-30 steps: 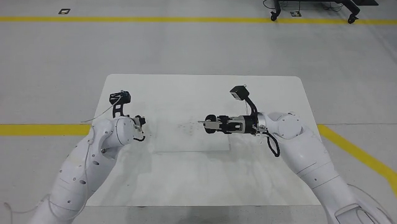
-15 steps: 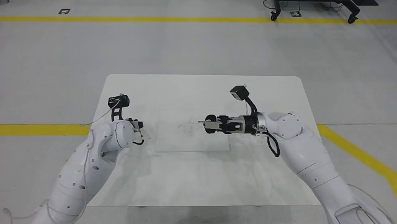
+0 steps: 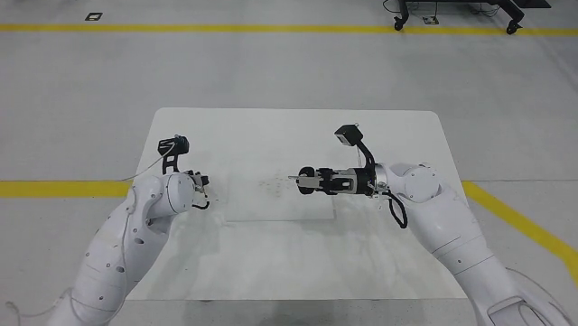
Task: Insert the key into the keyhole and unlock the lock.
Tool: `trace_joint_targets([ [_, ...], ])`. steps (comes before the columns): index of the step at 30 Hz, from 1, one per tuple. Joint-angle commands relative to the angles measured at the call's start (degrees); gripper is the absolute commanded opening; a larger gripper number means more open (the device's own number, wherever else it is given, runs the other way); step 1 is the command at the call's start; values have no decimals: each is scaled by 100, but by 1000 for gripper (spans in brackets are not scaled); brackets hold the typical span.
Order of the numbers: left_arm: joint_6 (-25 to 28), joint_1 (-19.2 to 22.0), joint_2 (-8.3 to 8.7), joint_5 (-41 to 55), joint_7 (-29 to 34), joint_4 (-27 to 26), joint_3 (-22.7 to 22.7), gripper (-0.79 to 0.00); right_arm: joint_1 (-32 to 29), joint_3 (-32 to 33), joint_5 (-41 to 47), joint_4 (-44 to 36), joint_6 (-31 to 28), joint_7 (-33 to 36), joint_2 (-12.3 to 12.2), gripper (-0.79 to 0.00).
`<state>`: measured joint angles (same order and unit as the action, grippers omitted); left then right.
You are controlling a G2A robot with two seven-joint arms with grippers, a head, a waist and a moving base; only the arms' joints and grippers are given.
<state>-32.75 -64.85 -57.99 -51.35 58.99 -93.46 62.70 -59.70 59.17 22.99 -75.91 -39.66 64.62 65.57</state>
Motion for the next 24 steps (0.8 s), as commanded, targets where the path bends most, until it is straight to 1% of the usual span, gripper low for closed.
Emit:
trace_joint_targets([
  [1,13,14,-13,-1,17,25,-1,-683,0,0,0,0,0,0,0,-785],
  [4,30,30,-29,-24,39,51,-1,-693,0,0,0,0,0,0,0,-785],
  [9,126,46,-57,4,-18,140,31,-643,0,0,0,0,0,0,0,-785],
  [10,149,53,-62,8,-40,175,37,-650,0,0,0,0,0,0,0,-785],
  [11,170,57,-69,11,-48,198,35,-779,0,0,0,0,0,0,0,-785],
  [19,276,126,-119,-12,-45,342,20,-785,0,0,0,0,0,0,0,-785],
  [24,484,-29,-106,157,-167,241,238,-785,0,0,0,0,0,0,0,-785],
])
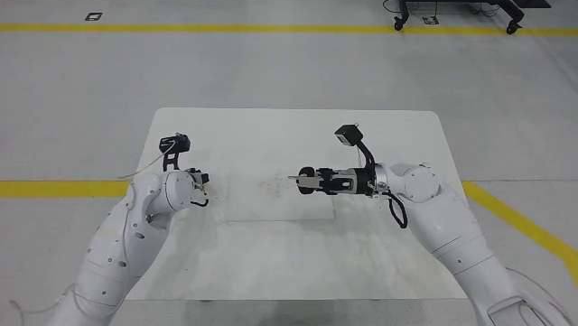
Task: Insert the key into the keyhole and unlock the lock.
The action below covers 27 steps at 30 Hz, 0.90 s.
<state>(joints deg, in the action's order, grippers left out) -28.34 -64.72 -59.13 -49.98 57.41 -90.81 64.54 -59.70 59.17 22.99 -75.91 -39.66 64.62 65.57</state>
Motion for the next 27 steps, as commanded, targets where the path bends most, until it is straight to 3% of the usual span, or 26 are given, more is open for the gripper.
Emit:
trace_joint_targets([
  [1,87,-80,15,32,-19,-54,103,-785,0,0,0,0,0,0,0,-785],
  [22,304,-265,5,-213,329,-218,260,-785,0,0,0,0,0,0,0,-785],
  [25,307,-280,-2,-253,356,-259,263,-696,0,0,0,0,0,0,0,-785],
  [27,330,-281,-3,-306,386,-271,272,-680,0,0,0,0,0,0,0,-785],
])
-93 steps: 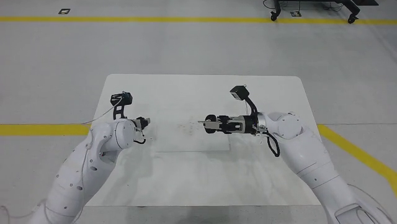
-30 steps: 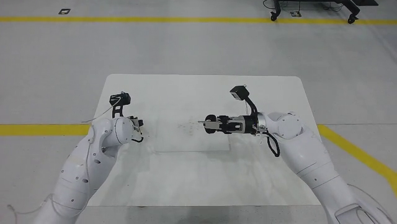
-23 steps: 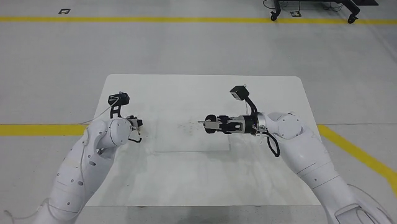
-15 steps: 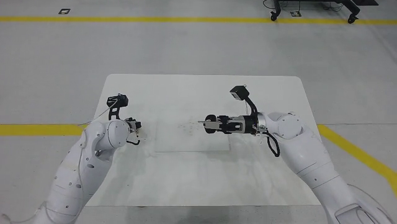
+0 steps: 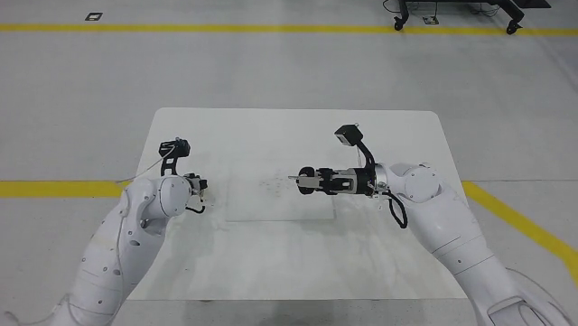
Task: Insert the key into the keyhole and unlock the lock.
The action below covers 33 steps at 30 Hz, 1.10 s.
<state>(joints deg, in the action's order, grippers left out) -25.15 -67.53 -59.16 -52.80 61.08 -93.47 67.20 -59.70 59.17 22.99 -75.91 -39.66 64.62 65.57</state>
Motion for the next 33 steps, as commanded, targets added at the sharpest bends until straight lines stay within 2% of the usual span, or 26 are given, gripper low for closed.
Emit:
trace_joint_targets([
  [1,26,4,-1,-41,36,-12,14,-668,0,0,0,0,0,0,0,-785],
  [5,18,-7,-8,-108,114,-81,30,-594,0,0,0,0,0,0,0,-785],
  [9,21,-34,-13,-178,159,-139,52,-594,0,0,0,0,0,0,0,-785],
  [11,5,-74,-13,-201,182,-215,80,-631,0,0,0,0,0,0,0,-785],
  [14,-15,-135,-13,-245,192,-293,125,-634,0,0,0,0,0,0,0,-785],
  [16,2,-153,-16,-266,211,-313,135,-693,0,0,0,0,0,0,0,-785],
  [18,8,-147,-24,-286,222,-321,130,-785,0,0,0,0,0,0,0,-785],
  [33,76,-147,-82,-338,286,-219,130,-785,0,0,0,0,0,0,0,-785],
])
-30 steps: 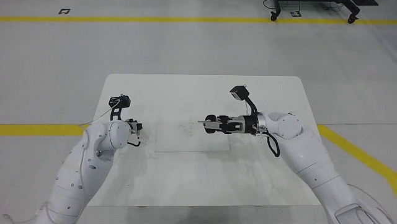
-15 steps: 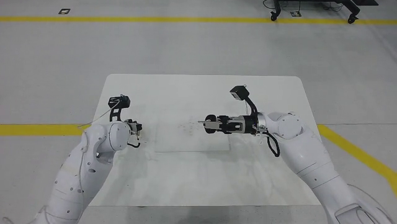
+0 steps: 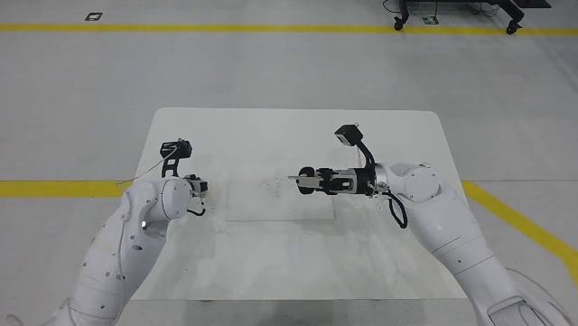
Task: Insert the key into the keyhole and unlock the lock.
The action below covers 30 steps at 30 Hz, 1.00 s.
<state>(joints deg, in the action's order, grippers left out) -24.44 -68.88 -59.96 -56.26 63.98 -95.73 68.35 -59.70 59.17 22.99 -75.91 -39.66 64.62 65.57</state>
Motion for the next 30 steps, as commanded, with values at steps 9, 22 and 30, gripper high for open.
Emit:
trace_joint_targets([
  [9,465,-202,13,580,-355,109,477,-785,0,0,0,0,0,0,0,-785],
  [22,3543,-454,-16,5148,-806,1062,1715,-785,0,0,0,0,0,0,0,-785],
  [30,3610,-277,-2,5314,-431,1209,1695,-785,0,0,0,0,0,0,0,-785],
])
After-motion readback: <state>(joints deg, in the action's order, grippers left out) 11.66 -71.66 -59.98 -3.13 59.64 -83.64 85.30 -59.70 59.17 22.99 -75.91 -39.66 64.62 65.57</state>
